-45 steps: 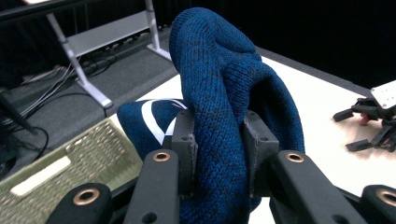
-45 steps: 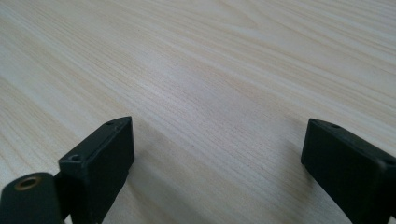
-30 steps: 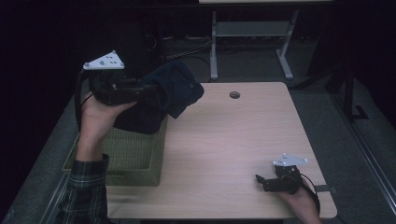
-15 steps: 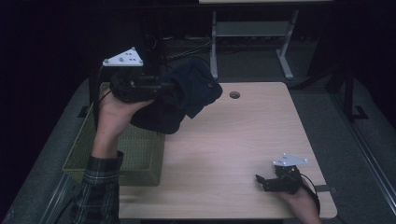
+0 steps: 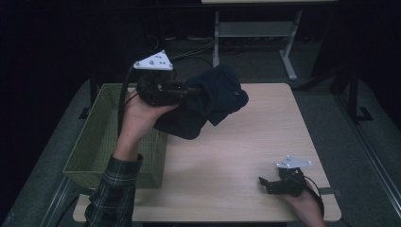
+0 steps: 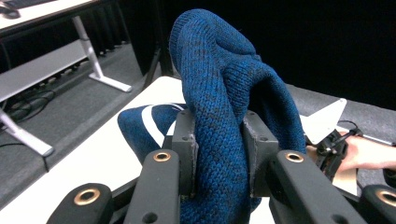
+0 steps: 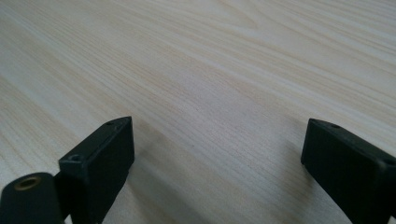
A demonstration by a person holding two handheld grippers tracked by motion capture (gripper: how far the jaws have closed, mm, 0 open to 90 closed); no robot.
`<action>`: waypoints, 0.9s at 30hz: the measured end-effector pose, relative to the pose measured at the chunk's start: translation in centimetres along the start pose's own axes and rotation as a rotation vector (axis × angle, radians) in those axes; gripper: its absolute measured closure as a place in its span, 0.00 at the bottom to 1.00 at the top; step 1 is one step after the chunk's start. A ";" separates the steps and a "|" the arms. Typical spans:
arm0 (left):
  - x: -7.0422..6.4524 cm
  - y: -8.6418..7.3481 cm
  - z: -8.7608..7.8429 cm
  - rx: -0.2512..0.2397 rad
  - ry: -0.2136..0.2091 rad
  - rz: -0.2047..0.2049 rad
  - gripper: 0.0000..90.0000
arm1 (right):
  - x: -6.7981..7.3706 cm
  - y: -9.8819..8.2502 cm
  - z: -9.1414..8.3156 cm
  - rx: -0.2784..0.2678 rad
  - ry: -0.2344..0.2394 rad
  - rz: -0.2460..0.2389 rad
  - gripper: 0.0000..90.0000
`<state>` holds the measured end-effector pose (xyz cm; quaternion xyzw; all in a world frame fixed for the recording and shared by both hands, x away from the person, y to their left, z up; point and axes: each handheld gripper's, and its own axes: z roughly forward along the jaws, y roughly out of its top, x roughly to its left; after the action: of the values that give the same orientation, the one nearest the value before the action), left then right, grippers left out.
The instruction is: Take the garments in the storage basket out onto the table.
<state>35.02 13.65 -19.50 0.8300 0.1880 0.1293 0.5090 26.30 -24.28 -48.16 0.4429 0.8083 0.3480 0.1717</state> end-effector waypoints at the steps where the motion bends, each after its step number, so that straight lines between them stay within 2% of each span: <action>1: -0.2 0.0 0.3 0.004 -0.007 0.003 0.78 | 0.0 0.0 0.0 0.000 0.000 0.000 0.10; 9: -1.6 0.2 2.6 0.011 -0.056 0.013 0.78 | 0.0 0.0 0.0 0.000 0.001 0.000 0.10; 15: -2.4 -0.1 3.7 0.015 -0.090 0.012 0.78 | 0.0 0.0 0.0 0.000 0.001 -0.001 0.10; 18: -3.1 -0.6 4.6 0.025 -0.119 0.008 0.78 | 0.0 0.0 0.0 0.000 0.001 0.000 0.10; 24: -3.8 -1.7 5.7 0.034 -0.147 -0.009 0.78 | 0.0 0.0 0.0 0.000 0.000 0.000 0.10; 26: -4.0 -2.3 6.2 0.038 -0.159 -0.020 0.78 | 0.0 0.0 0.0 0.000 -0.001 -0.001 0.10; 27: -4.2 -3.0 6.7 0.041 -0.175 -0.042 0.78 | 0.0 0.0 0.0 -0.001 0.000 -0.002 0.10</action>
<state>33.40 7.67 -25.31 0.8442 0.1628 0.0417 0.5090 26.29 -24.30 -48.15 0.4421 0.8085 0.3481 0.1724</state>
